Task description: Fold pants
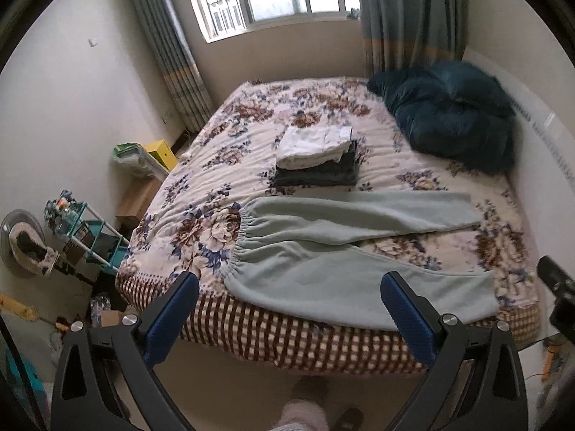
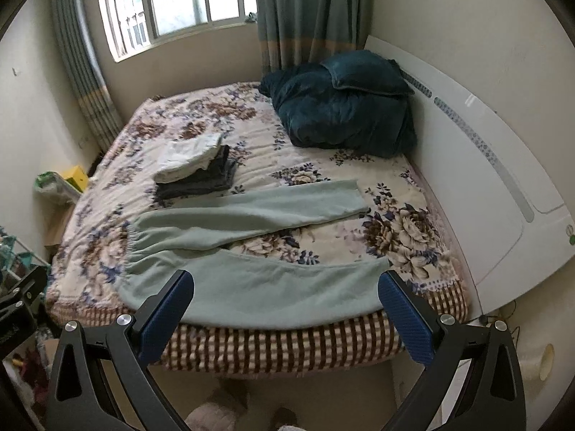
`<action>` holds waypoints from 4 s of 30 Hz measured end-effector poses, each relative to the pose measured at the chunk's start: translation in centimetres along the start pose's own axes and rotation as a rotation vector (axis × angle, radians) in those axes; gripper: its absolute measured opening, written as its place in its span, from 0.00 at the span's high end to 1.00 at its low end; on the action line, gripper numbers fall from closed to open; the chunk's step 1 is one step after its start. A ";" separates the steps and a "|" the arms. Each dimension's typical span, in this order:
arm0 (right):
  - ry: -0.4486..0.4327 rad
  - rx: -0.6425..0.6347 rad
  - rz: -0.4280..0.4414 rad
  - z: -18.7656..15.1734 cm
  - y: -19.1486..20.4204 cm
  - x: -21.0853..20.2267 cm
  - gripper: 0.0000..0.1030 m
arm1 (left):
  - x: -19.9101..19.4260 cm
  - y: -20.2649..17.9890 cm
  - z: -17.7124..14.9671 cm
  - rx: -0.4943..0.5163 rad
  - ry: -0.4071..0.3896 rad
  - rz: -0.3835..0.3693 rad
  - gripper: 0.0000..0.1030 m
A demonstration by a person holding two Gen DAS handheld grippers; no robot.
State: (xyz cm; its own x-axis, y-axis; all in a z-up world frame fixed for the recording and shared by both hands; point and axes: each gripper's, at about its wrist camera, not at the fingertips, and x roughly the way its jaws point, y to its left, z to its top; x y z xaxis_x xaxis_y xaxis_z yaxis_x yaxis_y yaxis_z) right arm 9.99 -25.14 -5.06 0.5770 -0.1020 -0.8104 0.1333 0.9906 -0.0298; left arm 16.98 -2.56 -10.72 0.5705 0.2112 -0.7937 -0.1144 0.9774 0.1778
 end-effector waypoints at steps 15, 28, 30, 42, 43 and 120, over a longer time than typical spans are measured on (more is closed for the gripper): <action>0.266 -0.135 -0.084 14.4 9.3 37.1 0.00 | 35.6 -3.1 12.2 0.164 0.308 -0.031 0.00; 0.583 -0.499 -0.075 15.9 17.5 73.4 0.00 | 62.8 -12.1 13.0 0.402 0.546 -0.120 0.14; 0.634 -0.577 -0.056 14.4 18.0 75.8 0.00 | 65.0 -13.1 12.7 0.463 0.574 -0.141 0.16; 0.889 -0.837 0.154 13.2 21.3 86.8 0.29 | 69.1 -15.9 12.7 0.717 0.711 -0.376 0.15; 0.885 -0.836 0.174 13.1 21.4 86.6 0.40 | 68.8 -15.7 12.8 0.708 0.704 -0.386 0.16; 0.955 0.014 0.178 -7.7 -0.8 52.8 0.00 | 40.7 -6.5 -5.5 -0.053 0.653 -0.112 0.15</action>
State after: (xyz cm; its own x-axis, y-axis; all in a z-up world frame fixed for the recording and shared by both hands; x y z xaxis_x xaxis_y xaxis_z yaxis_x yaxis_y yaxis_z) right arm 34.12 -30.65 -52.34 -0.3065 0.1716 -0.9363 0.1202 0.9827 0.1408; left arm 36.46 -0.27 -47.37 -0.0267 0.0552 -0.9981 -0.1323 0.9895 0.0582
